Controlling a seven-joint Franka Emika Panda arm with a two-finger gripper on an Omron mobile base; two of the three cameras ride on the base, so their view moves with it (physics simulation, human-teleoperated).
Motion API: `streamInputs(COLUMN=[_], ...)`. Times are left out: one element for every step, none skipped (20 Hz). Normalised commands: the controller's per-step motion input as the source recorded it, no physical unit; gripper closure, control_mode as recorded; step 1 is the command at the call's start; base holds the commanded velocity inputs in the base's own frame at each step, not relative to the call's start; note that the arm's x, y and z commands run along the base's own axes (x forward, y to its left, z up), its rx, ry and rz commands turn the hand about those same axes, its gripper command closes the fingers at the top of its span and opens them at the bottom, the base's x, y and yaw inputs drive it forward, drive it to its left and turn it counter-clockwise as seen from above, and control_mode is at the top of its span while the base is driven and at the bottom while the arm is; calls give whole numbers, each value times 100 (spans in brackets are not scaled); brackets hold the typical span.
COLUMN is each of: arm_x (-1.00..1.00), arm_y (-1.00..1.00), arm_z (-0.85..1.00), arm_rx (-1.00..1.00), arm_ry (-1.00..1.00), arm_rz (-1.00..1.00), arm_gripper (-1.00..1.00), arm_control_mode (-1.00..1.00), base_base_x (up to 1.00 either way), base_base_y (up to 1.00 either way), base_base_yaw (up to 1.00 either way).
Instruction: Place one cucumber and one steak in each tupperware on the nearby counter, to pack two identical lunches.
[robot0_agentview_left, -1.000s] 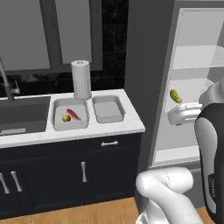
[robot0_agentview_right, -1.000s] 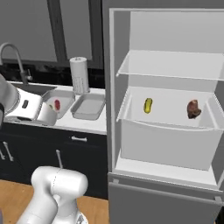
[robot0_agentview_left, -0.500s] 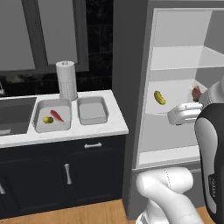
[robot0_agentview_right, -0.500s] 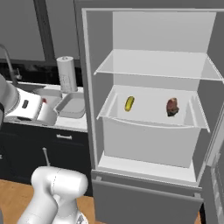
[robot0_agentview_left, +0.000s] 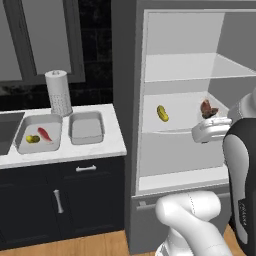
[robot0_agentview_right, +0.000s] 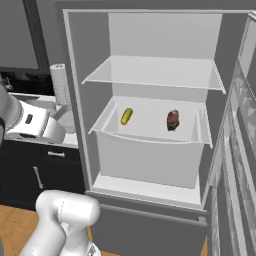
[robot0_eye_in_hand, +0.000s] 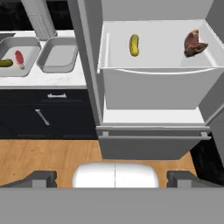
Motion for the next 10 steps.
streamInputs(arm_x=[0,0,0,0,0,0,0,0,0,0], arm_y=[0,0,0,0,0,0,0,0,0,0], arm_z=[0,0,0,0,0,0,0,0,0,0], arm_rx=[0,0,0,0,0,0,0,0,0,0], arm_ry=[0,0,0,0,0,0,0,0,0,0], arm_rz=[0,0,0,0,0,0,0,0,0,0], arm_gripper=[-100,-100,-100,-100,-100,-100,-100,-100,-100,-100], arm_control_mode=[100,100,100,100,100,100,100,100,100,100], base_base_x=[0,0,0,0,-1,0,0,-1,0,0], base_base_y=[-49,-49,-46,-46,-46,-44,-46,-44,-44,-38], base_base_yaw=[1,0,0,0,0,0,0,0,0,0])
